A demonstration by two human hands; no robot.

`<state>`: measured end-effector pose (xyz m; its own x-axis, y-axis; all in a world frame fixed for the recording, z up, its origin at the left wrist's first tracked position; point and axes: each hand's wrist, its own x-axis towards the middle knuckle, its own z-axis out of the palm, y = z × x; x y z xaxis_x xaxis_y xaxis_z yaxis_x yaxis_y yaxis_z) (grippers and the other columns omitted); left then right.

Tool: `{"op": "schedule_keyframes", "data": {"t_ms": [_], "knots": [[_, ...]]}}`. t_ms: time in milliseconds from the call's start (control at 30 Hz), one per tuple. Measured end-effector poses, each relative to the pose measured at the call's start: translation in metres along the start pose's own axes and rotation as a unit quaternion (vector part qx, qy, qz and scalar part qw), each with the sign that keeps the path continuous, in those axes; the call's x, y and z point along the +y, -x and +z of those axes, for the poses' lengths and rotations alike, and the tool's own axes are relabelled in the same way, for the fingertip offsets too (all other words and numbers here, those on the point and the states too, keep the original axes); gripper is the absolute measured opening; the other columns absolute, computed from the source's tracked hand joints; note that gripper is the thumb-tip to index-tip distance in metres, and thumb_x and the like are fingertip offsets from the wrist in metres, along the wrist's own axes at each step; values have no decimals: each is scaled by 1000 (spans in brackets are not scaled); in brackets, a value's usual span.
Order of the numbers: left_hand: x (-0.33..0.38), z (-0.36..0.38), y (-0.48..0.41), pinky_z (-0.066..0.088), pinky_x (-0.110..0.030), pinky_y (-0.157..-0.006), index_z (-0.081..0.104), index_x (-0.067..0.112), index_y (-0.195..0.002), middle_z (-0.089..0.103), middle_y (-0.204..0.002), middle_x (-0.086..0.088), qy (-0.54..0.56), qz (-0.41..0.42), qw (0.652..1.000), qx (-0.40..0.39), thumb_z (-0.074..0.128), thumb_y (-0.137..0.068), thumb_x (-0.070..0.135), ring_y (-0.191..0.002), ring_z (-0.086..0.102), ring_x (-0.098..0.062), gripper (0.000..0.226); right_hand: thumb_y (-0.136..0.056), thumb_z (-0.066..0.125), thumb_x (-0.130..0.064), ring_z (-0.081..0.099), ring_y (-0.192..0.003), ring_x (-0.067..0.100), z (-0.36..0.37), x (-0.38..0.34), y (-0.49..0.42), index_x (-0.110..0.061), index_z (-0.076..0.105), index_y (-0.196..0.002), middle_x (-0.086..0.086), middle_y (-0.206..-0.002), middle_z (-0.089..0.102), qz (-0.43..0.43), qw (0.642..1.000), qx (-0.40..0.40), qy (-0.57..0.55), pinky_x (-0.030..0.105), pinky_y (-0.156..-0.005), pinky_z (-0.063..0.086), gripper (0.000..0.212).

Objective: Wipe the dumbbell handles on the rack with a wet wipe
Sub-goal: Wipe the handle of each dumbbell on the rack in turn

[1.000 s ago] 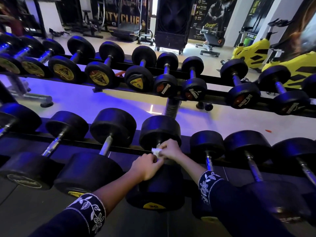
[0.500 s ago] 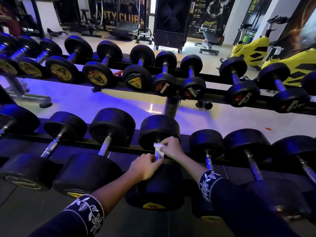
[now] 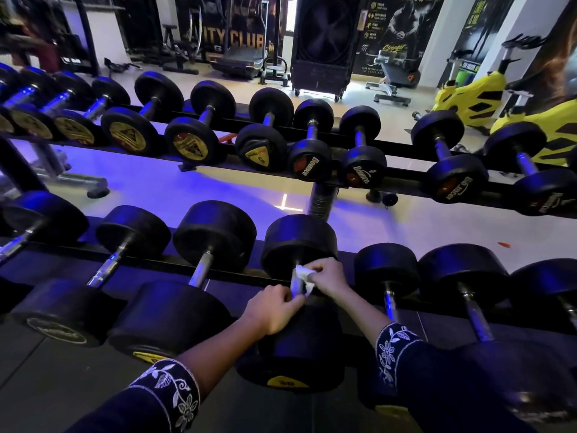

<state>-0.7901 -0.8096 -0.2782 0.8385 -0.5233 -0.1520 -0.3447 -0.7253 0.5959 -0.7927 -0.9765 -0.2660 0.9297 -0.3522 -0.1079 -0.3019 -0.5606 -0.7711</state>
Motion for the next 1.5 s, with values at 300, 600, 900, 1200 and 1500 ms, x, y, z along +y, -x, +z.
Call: {"op": "schedule_keyframes", "data": {"t_ms": [300,600,900,1200,1500], "knots": [[-3,3,-2,42,-35,-71,63,21,-88,63,-94,-4,-6,-1,1000,-3,37,-80,68,-98,60,-29,54,-77,69,-3,56,-62,4,-1,30,16,-21,71,-64,-3,-64,64,3,982,-188,7,21,-62,47,23],[-3,1,-1,39,-35,-67,60,23,-80,60,-85,0,5,0,1000,-2,29,-71,73,-93,60,-28,60,-66,70,-4,48,-48,6,14,18,10,-13,63,-63,-1,-53,55,48,998,-21,-19,11,-41,35,12],[-3,2,-5,37,-35,-64,53,22,-71,60,-83,-1,8,1,1000,-8,25,-65,79,-89,60,-27,64,-74,73,-7,43,-45,-1,14,25,5,-19,58,-54,-8,-48,51,19,994,-100,-27,9,-44,33,28],[-3,2,-4,37,-35,-66,47,22,-66,63,-92,-7,-7,-4,1000,-14,40,-83,64,-92,60,-30,46,-78,43,20,55,-42,18,13,57,-18,0,55,-67,18,-64,54,245,928,-39,-278,20,-37,44,26],[-3,1,-2,39,-36,-67,46,25,-64,63,-90,-6,4,-4,1000,-17,37,-78,66,-91,60,-30,45,-94,45,-13,62,-55,12,37,84,-23,-10,67,-89,0,-63,67,259,923,-214,-187,25,-64,49,22]]}}
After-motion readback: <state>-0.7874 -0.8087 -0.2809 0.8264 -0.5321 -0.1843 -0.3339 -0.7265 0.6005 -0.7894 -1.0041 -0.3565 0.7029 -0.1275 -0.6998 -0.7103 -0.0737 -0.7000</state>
